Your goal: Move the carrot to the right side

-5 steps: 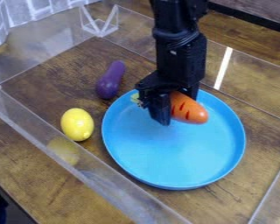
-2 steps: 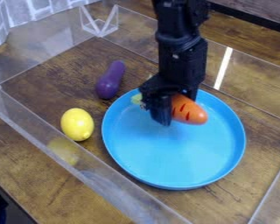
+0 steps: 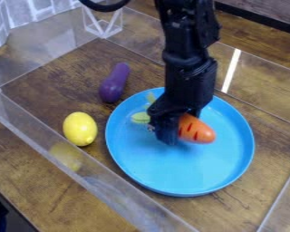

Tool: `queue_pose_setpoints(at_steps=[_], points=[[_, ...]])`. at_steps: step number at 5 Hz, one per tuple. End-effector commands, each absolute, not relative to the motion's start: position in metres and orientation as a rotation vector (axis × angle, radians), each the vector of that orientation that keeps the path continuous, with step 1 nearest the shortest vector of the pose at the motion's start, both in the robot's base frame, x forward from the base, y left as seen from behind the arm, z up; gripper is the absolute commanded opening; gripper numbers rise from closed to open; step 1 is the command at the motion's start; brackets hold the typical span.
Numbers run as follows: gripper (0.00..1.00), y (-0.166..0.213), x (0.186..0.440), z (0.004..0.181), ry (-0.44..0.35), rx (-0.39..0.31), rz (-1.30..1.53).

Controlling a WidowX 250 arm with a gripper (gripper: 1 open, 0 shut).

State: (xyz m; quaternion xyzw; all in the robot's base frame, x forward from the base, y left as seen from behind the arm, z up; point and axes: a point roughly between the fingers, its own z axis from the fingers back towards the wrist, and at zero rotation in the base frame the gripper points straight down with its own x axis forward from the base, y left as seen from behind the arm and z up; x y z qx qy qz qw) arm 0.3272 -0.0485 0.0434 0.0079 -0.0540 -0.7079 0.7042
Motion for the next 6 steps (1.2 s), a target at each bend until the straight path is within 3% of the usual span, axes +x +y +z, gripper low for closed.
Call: queue_pose_setpoints(at_steps=[1,2,4,6], points=[[0.0,-0.061,0.335,0.067,-0.152,0.071,-1.506],[0.0,-0.066,0.337,0.076,-0.138,0.089,-1.412],[0.0,-0.066,0.338,0.073,-0.122,0.101,-1.461],[0.0,-0.046,0.344,0.116,-0.096,0.127,-1.447]])
